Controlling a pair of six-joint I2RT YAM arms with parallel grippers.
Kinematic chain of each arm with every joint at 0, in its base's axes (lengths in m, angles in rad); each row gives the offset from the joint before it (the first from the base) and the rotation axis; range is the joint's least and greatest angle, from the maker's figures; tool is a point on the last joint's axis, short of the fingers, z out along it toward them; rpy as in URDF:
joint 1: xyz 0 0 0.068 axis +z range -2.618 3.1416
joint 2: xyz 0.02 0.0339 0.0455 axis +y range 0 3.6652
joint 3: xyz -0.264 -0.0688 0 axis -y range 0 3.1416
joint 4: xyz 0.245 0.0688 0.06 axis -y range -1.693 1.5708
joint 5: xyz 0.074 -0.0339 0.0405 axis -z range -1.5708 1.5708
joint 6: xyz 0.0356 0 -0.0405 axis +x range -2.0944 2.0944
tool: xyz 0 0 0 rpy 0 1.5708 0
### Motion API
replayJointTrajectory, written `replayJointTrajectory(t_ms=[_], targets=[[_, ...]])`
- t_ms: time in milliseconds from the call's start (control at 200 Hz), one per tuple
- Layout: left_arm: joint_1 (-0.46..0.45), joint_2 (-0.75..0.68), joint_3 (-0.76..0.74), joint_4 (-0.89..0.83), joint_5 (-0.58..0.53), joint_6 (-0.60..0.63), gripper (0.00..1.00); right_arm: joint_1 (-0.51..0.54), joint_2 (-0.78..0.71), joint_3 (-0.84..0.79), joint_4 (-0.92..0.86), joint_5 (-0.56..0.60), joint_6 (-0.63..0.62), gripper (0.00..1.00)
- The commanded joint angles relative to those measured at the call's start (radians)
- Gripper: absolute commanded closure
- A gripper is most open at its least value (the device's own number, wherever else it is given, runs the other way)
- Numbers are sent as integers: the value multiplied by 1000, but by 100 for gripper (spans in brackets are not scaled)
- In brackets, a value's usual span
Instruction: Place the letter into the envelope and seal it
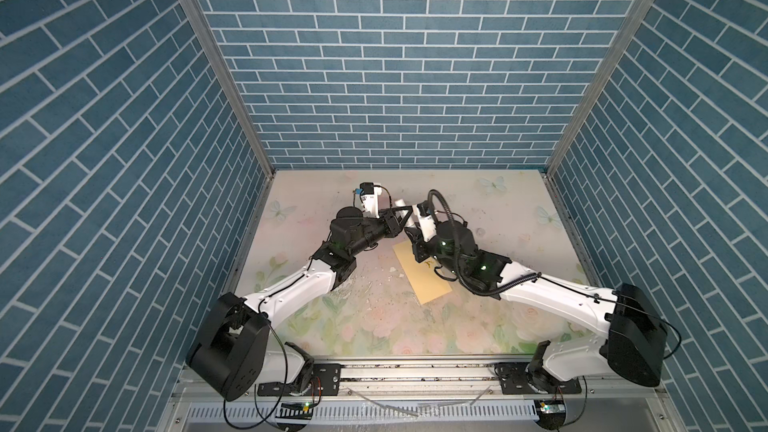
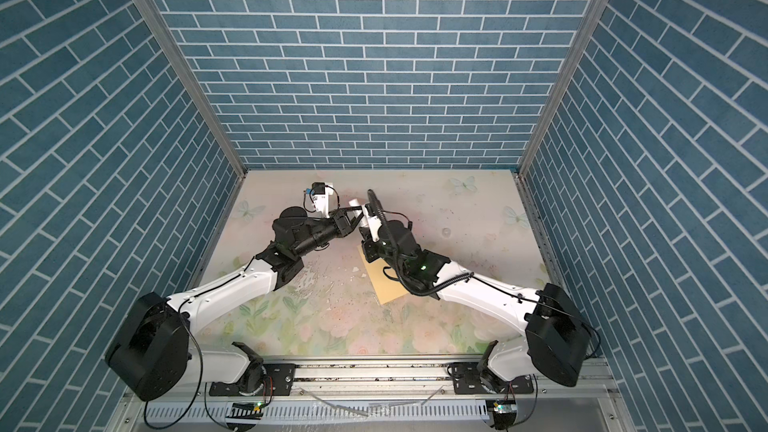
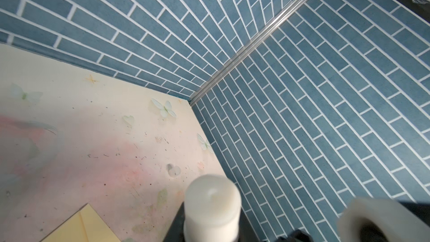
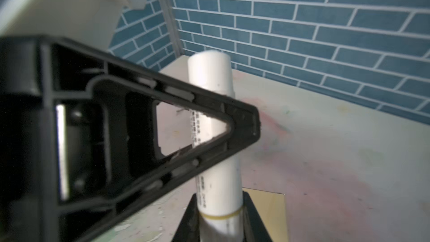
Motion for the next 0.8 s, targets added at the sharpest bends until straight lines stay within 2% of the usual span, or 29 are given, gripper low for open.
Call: replayJointTrajectory(t_ms=[0,50,110,200,280,380,460,545,665,795], targets=[[-23,0,13,5,78,12,100,35,128,97,-35,550,-254,100],[-23,1,12,4,76,13,100,51,172,116,-6,618,-311,100],[-23,0,11,5,76,15,100,60,201,124,14,641,-336,100],[-24,1,9,8,76,12,100,62,195,113,19,609,-313,100],[-23,1,9,10,77,13,100,60,160,81,26,522,-288,100],[-23,-1,9,10,79,11,100,33,74,20,12,266,-204,84],[-24,-7,10,14,84,9,100,-40,-9,-47,17,-52,-94,66],[-23,-13,11,14,87,10,100,-150,-70,-133,104,-426,43,53],[-22,-21,14,15,94,7,100,-250,-91,-210,241,-764,164,51],[-22,-23,15,14,97,5,100,-305,-70,-248,355,-944,255,54]])
